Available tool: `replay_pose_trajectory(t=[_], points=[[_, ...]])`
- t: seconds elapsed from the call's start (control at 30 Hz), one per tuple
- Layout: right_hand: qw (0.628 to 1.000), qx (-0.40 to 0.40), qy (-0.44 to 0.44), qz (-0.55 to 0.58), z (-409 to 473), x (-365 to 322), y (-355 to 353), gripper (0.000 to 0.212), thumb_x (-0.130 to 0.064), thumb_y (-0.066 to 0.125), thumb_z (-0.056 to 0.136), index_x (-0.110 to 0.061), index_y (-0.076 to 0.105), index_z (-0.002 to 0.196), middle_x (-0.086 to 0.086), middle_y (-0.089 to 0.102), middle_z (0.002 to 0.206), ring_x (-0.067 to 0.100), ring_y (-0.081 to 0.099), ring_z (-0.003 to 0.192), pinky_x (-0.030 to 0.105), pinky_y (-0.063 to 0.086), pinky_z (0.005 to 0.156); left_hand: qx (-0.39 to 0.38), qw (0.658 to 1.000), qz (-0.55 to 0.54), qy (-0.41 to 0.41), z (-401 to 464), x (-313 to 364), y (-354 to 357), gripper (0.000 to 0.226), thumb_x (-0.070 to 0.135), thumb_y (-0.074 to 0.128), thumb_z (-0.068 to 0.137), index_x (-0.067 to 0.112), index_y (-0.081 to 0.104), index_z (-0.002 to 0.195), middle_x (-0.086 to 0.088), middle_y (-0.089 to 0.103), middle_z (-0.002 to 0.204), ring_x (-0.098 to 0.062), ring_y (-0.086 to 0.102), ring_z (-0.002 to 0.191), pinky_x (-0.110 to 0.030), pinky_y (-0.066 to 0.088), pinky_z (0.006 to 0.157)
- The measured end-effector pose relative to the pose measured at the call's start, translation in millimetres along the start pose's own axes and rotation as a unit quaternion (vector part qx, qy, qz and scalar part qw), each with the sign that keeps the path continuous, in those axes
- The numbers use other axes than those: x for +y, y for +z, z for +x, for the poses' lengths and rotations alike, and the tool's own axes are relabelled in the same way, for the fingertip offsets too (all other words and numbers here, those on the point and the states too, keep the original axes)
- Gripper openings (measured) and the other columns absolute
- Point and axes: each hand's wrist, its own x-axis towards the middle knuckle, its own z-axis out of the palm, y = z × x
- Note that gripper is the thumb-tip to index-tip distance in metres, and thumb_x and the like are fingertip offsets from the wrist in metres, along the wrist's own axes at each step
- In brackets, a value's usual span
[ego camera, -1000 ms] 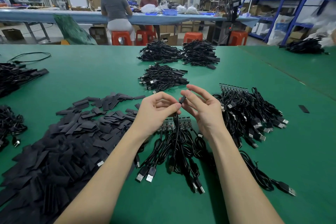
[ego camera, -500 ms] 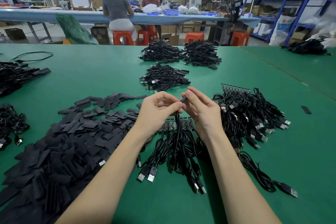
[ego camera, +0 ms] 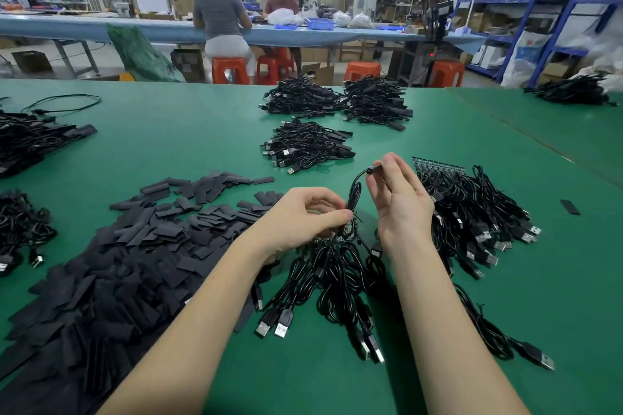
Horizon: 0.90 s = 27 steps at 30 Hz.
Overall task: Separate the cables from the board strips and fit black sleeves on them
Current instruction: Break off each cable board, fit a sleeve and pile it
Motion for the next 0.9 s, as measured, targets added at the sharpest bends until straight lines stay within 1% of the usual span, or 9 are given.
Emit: replay_pose_trajectory(t=[0.13,0.2,0.33,0.4,0.5,0.57,0.7,0.73,0.9], points=[[0.999,-0.012,0.013,-0.045,3,-3,-2,0.024,-0.021,0.072,0.095,-0.012,0.066,0.117,0.007,0.076,0.099,0.021,0.076,0.083,0.028,0.063,0.076,0.041,0.999,0.021,0.018,2,7,-4,0.007,0.022,0.073,0.091,0.021,0.072,0.098,0.001,0.074,0.097,-0.022,0.074,0.085,-0.039,0.060,0.086],[0.994,-0.024,0.028,-0.100,5,-4,-5,0.032,-0.035,0.070,0.095,-0.020,0.061,0.122,0.005,0.077,0.105,0.022,0.076,0.085,0.030,0.063,0.075,0.076,0.996,0.019,0.037,7,9,-8,0.007,0.018,0.070,0.093,0.019,0.070,0.100,0.000,0.072,0.100,-0.023,0.074,0.082,-0.039,0.062,0.082],[0.984,-0.022,0.031,-0.172,6,0,-7,0.034,-0.038,0.068,0.096,-0.020,0.057,0.122,0.004,0.076,0.107,0.019,0.073,0.080,0.027,0.062,0.067,0.168,0.971,0.135,0.101,40,9,-23,0.009,0.016,0.072,0.090,0.024,0.071,0.094,0.014,0.070,0.089,0.005,0.067,0.071,-0.010,0.052,0.072],[0.979,-0.023,0.029,-0.200,8,3,-9,0.030,-0.033,0.068,0.097,-0.016,0.059,0.121,0.004,0.075,0.105,0.017,0.071,0.078,0.022,0.059,0.062,0.195,0.946,0.231,0.114,69,10,-29,0.010,0.012,0.073,0.088,0.020,0.073,0.094,0.011,0.070,0.085,0.006,0.064,0.072,-0.008,0.048,0.074],[0.970,-0.041,0.037,-0.236,9,6,-13,0.024,-0.026,0.066,0.098,-0.012,0.062,0.118,0.004,0.076,0.103,0.018,0.069,0.077,0.022,0.056,0.061,0.175,0.913,0.358,0.091,111,5,-35,0.012,0.011,0.070,0.089,0.012,0.071,0.101,-0.004,0.071,0.098,-0.019,0.064,0.091,-0.034,0.052,0.090],[0.964,-0.053,0.039,-0.259,10,8,-16,0.019,-0.024,0.066,0.098,-0.014,0.063,0.114,0.004,0.076,0.101,0.017,0.069,0.077,0.022,0.055,0.063,0.139,0.892,0.426,0.065,131,-6,-38,0.010,0.008,0.065,0.091,0.011,0.065,0.100,-0.009,0.066,0.105,-0.028,0.060,0.100,-0.040,0.050,0.090],[0.960,-0.070,0.045,-0.269,12,9,-18,0.010,-0.023,0.066,0.098,-0.018,0.064,0.106,0.000,0.077,0.093,0.014,0.068,0.072,0.020,0.054,0.060,0.115,0.789,0.602,0.051,143,-30,-33,0.010,0.011,0.058,0.095,0.015,0.066,0.099,-0.008,0.056,0.113,-0.031,0.049,0.112,-0.040,0.044,0.090],[0.959,-0.073,0.046,-0.269,12,9,-18,0.008,-0.023,0.066,0.098,-0.018,0.065,0.104,0.000,0.077,0.091,0.014,0.068,0.071,0.019,0.054,0.058,0.112,0.784,0.608,0.060,144,-33,-29,0.012,0.013,0.056,0.096,0.014,0.067,0.102,-0.009,0.056,0.112,-0.031,0.051,0.111,-0.040,0.045,0.089],[0.957,-0.084,0.054,-0.274,14,15,-19,0.005,-0.023,0.066,0.097,-0.019,0.067,0.100,-0.001,0.078,0.086,0.013,0.069,0.068,0.019,0.053,0.055,0.056,0.847,0.528,0.015,149,-32,-21,0.033,0.036,0.051,0.101,0.008,0.067,0.109,-0.014,0.065,0.112,-0.032,0.059,0.107,-0.043,0.051,0.091]])
